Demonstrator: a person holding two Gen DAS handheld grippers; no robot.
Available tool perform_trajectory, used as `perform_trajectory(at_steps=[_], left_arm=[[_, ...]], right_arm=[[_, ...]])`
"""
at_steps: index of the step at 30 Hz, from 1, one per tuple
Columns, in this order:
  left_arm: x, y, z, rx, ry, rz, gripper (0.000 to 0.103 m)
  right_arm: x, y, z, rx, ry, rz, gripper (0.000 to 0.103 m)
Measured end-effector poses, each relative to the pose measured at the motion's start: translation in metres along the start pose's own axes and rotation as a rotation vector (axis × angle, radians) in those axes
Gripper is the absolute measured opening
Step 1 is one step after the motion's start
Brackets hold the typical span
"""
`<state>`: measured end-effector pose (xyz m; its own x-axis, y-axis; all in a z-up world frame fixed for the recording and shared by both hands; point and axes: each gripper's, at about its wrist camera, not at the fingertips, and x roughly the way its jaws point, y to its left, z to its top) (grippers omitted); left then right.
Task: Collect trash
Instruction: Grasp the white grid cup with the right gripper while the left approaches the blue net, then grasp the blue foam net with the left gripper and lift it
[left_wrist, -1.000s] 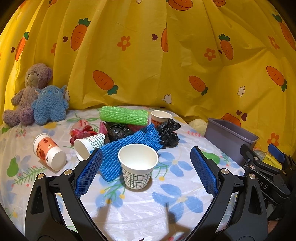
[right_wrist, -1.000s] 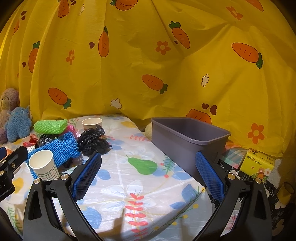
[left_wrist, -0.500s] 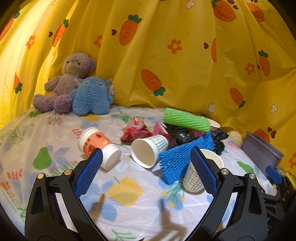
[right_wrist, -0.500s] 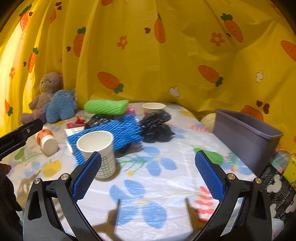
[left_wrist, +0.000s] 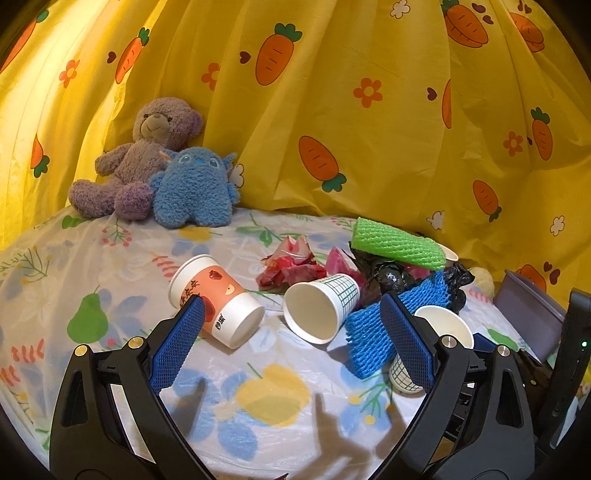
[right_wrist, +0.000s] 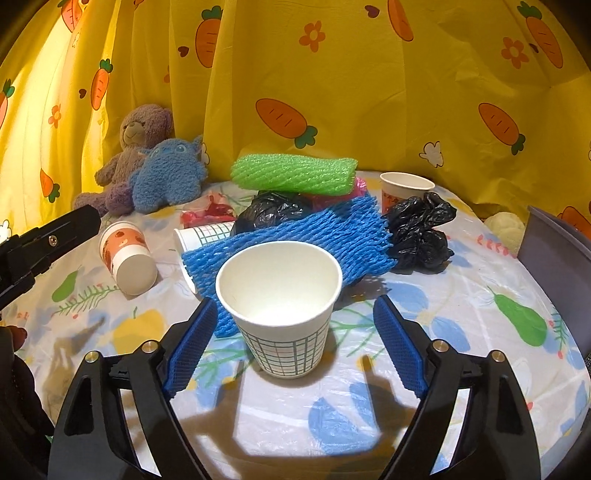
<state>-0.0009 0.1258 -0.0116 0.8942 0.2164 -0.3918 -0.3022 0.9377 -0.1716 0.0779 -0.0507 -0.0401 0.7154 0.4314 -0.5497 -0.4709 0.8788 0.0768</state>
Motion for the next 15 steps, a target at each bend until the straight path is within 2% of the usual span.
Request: perform_trajectory(at_steps=[3, 5, 11, 15], left_arm=[[0.005, -0.003, -0.001, 0.003, 0.007, -0.025, 0.094], [0.009, -0.007, -0.002, 0.017, 0.014, -0.040, 0.094], [0.028, -0.023, -0.008, 0.041, 0.078, -0.130, 0.093], [0.048, -0.032, -0.012, 0.046, 0.146, -0.192, 0.074]], right_arm=[[0.008, -0.003, 0.000, 0.009, 0.039, 0.035, 0.061], [0.007, -0.004, 0.000, 0.006, 0.031, 0.046, 0.056], [-0.014, -0.019, -0.002, 0.007, -0.038, 0.002, 0.053], [-0.031, -0.035, -0.001, 0.009, -0.079, -0.044, 0.054]])
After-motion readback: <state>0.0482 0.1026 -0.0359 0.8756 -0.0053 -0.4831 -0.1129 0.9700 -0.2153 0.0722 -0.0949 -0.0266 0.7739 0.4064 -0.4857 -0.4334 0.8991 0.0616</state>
